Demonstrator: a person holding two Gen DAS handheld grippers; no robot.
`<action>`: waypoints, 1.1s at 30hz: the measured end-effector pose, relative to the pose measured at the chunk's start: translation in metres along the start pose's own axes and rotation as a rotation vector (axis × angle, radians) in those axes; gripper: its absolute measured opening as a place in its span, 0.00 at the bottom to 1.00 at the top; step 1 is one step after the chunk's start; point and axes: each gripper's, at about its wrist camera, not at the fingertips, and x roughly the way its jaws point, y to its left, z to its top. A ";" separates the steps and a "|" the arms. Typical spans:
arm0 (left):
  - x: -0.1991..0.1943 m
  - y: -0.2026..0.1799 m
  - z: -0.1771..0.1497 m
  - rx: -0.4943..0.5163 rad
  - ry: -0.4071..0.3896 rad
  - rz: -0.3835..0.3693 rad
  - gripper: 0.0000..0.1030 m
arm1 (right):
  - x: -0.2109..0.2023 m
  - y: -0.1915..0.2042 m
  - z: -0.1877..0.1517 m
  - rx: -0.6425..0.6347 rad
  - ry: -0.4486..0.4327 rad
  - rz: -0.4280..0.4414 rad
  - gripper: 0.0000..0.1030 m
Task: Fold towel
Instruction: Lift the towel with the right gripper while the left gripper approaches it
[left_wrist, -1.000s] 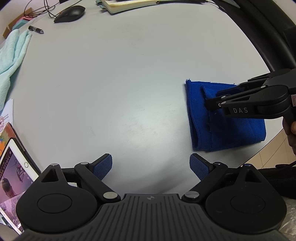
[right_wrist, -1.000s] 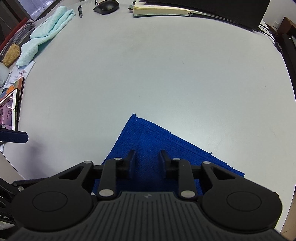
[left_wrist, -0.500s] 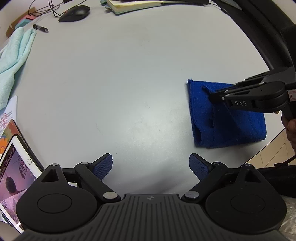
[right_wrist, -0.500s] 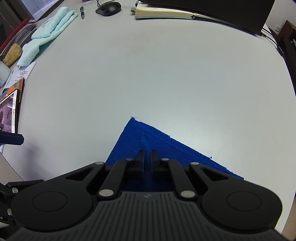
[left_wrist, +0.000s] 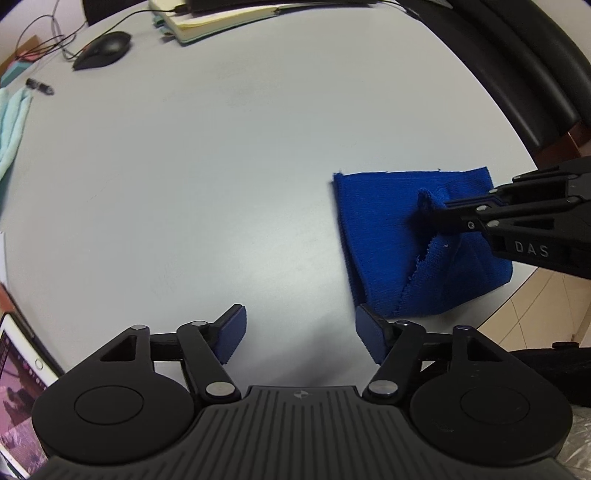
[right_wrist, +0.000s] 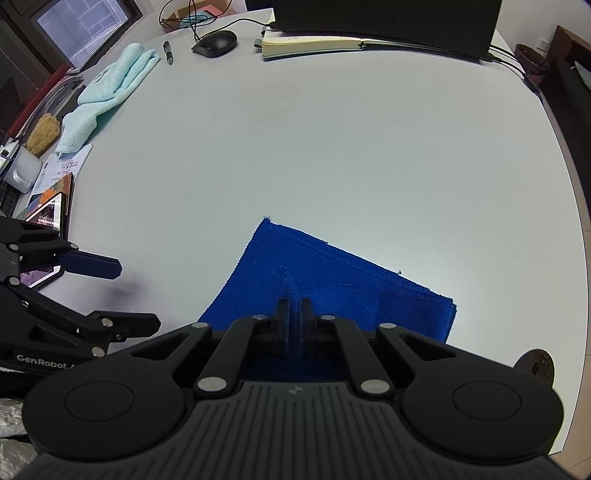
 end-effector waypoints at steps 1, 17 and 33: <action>0.003 -0.004 0.002 0.012 0.002 -0.005 0.62 | -0.003 -0.002 -0.004 0.010 -0.002 -0.004 0.05; 0.016 -0.033 0.018 0.082 0.047 -0.105 0.59 | -0.034 -0.039 -0.057 0.197 -0.035 -0.100 0.05; 0.041 -0.055 0.026 0.126 0.097 -0.150 0.32 | -0.053 -0.069 -0.101 0.363 -0.035 -0.152 0.05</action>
